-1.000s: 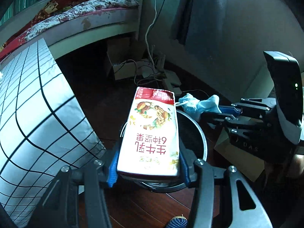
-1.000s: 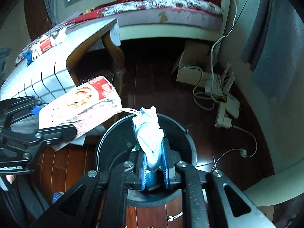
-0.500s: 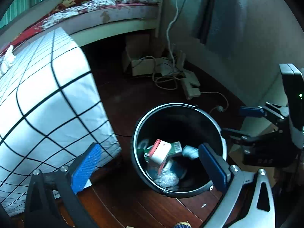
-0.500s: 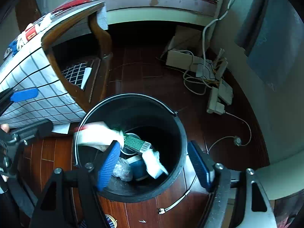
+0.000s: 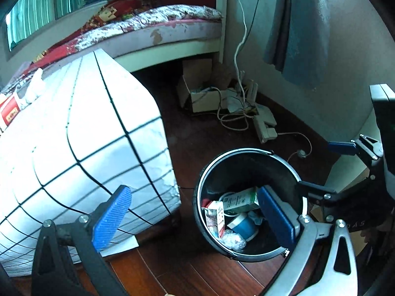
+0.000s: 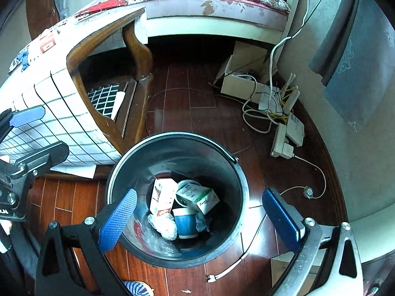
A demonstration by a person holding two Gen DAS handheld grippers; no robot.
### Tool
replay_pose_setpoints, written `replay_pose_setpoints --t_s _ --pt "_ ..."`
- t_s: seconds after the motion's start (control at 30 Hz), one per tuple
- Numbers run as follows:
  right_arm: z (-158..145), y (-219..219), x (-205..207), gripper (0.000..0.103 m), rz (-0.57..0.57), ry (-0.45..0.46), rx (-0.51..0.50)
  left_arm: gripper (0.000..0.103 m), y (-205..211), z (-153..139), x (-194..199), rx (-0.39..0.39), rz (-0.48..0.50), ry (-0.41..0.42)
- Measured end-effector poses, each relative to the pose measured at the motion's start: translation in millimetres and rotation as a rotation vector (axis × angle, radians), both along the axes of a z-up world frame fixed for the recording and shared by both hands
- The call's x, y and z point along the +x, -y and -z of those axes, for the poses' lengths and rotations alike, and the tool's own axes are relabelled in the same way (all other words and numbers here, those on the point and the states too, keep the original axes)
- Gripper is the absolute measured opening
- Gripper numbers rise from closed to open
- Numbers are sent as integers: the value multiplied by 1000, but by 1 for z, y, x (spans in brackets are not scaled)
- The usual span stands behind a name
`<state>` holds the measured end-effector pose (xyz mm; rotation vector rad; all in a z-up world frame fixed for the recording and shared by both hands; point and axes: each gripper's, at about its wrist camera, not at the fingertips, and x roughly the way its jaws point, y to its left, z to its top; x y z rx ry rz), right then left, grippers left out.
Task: Collect trash
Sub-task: 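Move both tools back toward the trash on the mattress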
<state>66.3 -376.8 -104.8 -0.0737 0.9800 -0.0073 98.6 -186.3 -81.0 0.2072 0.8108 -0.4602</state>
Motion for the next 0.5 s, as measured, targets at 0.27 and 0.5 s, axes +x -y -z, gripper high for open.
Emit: replay_pose_setpoints --t_s 0.27,0.5 --pt "-24 -17 10 102 0 73 35 102 -23 -24 0 -22 -46 50" --pt "-50 -47 25 102 -29 156 56 102 -53 -46 7 -38 -112 106"
